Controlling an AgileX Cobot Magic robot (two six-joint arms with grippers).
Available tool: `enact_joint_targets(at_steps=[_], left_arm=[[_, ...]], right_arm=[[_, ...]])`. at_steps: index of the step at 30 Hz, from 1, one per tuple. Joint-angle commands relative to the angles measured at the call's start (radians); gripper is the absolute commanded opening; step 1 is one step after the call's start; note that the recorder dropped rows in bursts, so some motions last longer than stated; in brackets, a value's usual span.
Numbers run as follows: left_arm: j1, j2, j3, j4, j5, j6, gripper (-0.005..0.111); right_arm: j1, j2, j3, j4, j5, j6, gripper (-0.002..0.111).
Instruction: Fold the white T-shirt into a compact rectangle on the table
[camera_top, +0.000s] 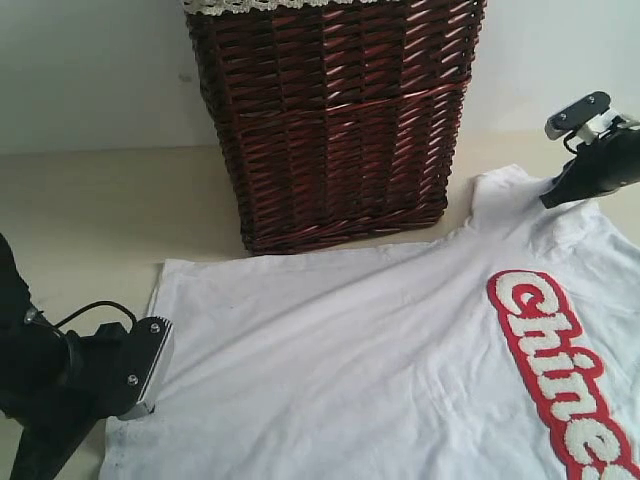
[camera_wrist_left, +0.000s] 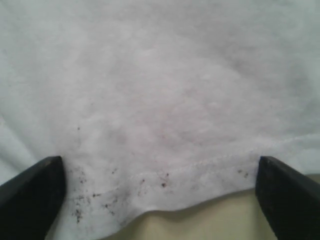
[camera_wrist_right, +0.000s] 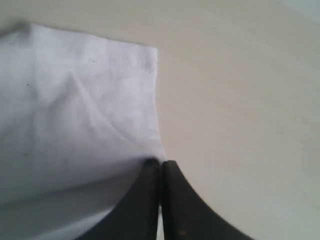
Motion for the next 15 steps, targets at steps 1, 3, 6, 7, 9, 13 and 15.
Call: enact_joint_targets(at_steps=[1,3,6,7,9,13,15], left_arm=[[-0.006,0.034,0.016,0.018,0.008,-0.011,0.105],[-0.006,0.034,0.016,0.018,0.008,-0.011,0.105],[-0.006,0.034,0.016,0.018,0.008,-0.011,0.105],[-0.006,0.034,0.016,0.018,0.008,-0.011,0.105],[-0.006,0.034,0.016,0.018,0.008,-0.011,0.105],[-0.006,0.034,0.016,0.018,0.008,-0.011,0.105],[-0.006,0.034,0.016,0.018,0.008,-0.011,0.105]], right_arm=[[-0.003,-0.008,0.001,0.012,-0.047,0.011,0.011],[-0.003,-0.006,0.001,0.012,-0.047,0.009,0.028],[-0.001,-0.004,0.001,0.012,-0.05,0.009,0.053],[-0.001,-0.004,0.001,0.014,-0.05,0.009,0.059],[0.002,-0.011,0.001,0.043,-0.051,0.009,0.064],[0.003,-0.053,0.001,0.125,-0.034,-0.005,0.064],[0.003,-0.086,0.001,0.14,-0.005,-0.013,0.064]])
